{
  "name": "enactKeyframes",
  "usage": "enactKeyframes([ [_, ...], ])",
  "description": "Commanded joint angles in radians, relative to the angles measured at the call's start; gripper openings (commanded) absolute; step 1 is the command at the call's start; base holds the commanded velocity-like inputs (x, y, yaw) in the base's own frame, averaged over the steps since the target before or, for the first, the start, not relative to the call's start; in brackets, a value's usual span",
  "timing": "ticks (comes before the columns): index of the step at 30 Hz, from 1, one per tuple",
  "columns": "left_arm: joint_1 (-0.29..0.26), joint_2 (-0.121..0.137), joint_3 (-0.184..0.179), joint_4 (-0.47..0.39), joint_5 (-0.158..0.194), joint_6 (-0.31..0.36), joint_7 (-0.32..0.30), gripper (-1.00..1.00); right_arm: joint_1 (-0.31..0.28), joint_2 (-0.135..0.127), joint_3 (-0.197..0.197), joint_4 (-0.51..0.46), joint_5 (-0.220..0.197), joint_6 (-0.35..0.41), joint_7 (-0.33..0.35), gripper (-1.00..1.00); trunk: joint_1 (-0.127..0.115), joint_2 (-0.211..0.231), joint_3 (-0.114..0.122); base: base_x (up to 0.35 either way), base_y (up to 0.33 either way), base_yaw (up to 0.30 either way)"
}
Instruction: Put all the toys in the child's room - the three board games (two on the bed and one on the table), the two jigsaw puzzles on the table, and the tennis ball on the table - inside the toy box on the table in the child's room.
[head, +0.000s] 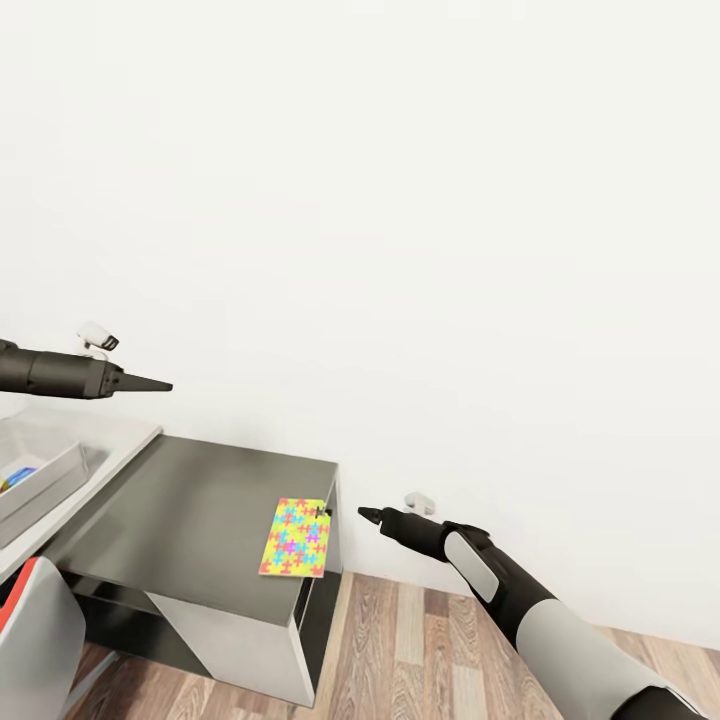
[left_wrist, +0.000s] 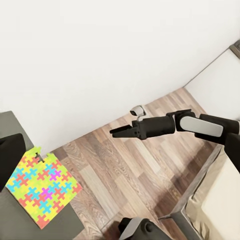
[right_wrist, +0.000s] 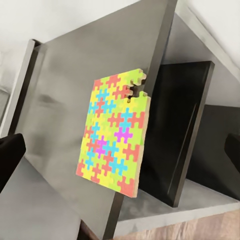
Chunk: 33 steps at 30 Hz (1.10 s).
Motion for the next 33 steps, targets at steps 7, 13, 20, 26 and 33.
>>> enactKeyframes([
  [7,-0.002,0.002,-0.002,0.003,0.003,0.011,-0.005,1.00,-0.001,0.000,0.002,0.000,-0.003,0.004,0.000,1.00,0.001,-0.002,-0.002,0.006,0.004,0.000],
  [13,-0.001,0.001,-0.004,0.007,0.003,0.011,-0.005,1.00,-0.001,0.000,0.002,0.000,-0.001,0.066,-0.002,1.00,0.001,-0.002,-0.002,0.000,0.000,0.000],
  [20,-0.001,-0.003,0.002,0.027,0.005,0.011,-0.005,1.00,-0.001,-0.001,0.001,0.000,0.000,0.103,0.002,1.00,0.001,-0.002,-0.002,0.000,0.000,0.000],
  [26,-0.002,-0.015,0.001,0.053,0.006,0.011,-0.005,1.00,-0.001,-0.002,0.001,0.000,0.000,0.112,0.007,1.00,0.001,-0.002,-0.002,0.000,0.000,0.000],
  [33,-0.001,-0.096,0.003,0.080,0.010,0.011,-0.005,1.00,-0.001,-0.012,-0.007,-0.001,-0.003,0.134,0.016,1.00,0.001,-0.002,-0.002,0.000,0.000,0.000],
])
